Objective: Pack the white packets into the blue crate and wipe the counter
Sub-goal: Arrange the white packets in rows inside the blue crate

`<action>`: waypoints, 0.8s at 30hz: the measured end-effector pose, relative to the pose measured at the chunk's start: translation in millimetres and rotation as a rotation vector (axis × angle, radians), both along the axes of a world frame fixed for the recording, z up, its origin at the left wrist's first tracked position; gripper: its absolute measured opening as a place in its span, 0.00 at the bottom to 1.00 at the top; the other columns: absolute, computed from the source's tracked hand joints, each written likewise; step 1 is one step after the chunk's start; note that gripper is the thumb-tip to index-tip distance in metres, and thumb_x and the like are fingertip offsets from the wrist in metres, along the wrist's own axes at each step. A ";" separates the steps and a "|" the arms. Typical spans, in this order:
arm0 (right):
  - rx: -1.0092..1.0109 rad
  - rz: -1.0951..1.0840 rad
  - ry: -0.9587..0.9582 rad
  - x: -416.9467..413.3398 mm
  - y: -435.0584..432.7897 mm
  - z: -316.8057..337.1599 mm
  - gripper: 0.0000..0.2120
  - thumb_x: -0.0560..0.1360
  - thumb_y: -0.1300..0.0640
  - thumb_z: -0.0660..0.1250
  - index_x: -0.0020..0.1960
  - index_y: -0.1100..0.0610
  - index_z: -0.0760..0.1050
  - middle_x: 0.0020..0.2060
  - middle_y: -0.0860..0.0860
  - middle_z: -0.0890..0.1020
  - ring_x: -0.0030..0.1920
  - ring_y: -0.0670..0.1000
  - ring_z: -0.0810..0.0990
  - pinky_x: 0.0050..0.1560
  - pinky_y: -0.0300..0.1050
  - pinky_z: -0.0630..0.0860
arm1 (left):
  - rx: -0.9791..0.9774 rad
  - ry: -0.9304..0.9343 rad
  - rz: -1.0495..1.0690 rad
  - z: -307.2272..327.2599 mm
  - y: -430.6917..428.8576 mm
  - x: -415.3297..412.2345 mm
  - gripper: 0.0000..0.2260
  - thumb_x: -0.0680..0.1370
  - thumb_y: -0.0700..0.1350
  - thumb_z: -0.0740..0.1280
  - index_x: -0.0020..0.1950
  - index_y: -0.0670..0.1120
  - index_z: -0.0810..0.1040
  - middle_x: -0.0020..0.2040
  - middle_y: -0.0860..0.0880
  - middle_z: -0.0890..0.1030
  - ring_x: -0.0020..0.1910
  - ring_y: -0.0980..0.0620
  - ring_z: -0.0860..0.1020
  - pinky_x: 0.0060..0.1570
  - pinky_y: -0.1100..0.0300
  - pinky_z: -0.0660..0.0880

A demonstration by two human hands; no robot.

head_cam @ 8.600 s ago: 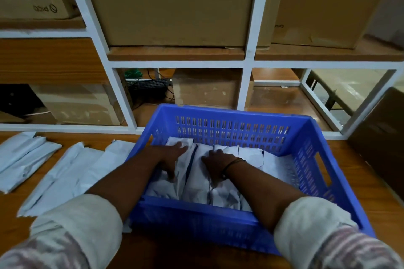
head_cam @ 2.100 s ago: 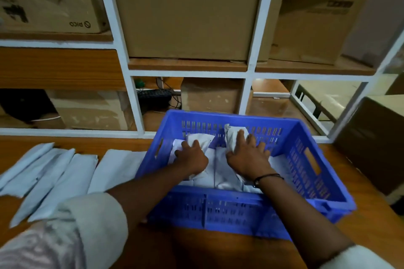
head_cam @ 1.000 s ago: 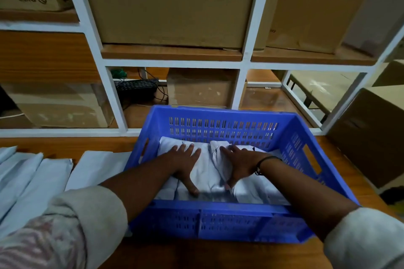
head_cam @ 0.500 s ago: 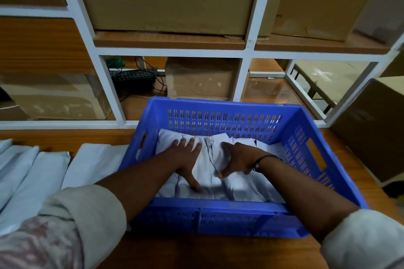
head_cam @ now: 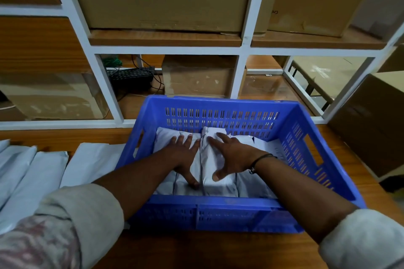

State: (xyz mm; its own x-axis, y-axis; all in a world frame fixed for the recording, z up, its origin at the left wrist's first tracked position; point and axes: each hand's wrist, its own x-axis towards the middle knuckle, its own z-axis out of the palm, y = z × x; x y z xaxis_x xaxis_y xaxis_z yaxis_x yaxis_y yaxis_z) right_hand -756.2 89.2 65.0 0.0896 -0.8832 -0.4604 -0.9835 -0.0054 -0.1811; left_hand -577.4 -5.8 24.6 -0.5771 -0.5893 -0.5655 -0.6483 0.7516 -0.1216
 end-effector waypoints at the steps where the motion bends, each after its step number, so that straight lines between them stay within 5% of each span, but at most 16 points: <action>1: 0.008 0.028 0.048 3.4 -0.4 -1.2 0.60 0.66 0.39 0.79 0.82 0.47 0.40 0.81 0.53 0.45 0.79 0.63 0.52 0.74 0.61 0.63 | -0.004 0.002 -0.002 0.1 0.4 0.2 0.68 0.61 0.77 0.70 0.80 0.47 0.30 0.79 0.41 0.30 0.79 0.36 0.34 0.77 0.37 0.38; 7: 0.021 0.020 0.220 -1.4 -5.5 -2.6 0.54 0.71 0.52 0.77 0.82 0.52 0.42 0.81 0.56 0.48 0.78 0.66 0.52 0.72 0.62 0.66 | -0.019 0.007 -0.002 2.2 -1.3 1.7 0.68 0.61 0.76 0.72 0.80 0.46 0.30 0.79 0.41 0.30 0.78 0.36 0.33 0.76 0.38 0.36; 11: -0.066 0.036 -0.004 -4.1 0.7 1.4 0.50 0.73 0.41 0.72 0.82 0.47 0.42 0.81 0.53 0.47 0.79 0.61 0.50 0.76 0.57 0.59 | -0.019 -0.007 0.003 5.5 -0.5 1.1 0.68 0.62 0.75 0.72 0.80 0.45 0.30 0.79 0.41 0.30 0.78 0.37 0.33 0.76 0.38 0.36; 14: 0.011 0.078 0.076 6.4 2.0 -0.9 0.54 0.71 0.36 0.73 0.82 0.48 0.41 0.82 0.51 0.47 0.80 0.59 0.48 0.77 0.60 0.58 | -0.013 -0.011 0.005 5.8 0.4 0.6 0.68 0.62 0.75 0.72 0.80 0.45 0.30 0.79 0.41 0.30 0.78 0.37 0.32 0.76 0.38 0.36; 24: 0.023 0.039 0.239 13.0 -2.2 -7.1 0.55 0.71 0.50 0.77 0.82 0.55 0.42 0.79 0.56 0.56 0.73 0.63 0.65 0.66 0.58 0.72 | 0.035 -0.001 0.021 3.0 -1.4 1.8 0.68 0.62 0.75 0.73 0.79 0.45 0.29 0.78 0.40 0.28 0.78 0.36 0.31 0.77 0.39 0.37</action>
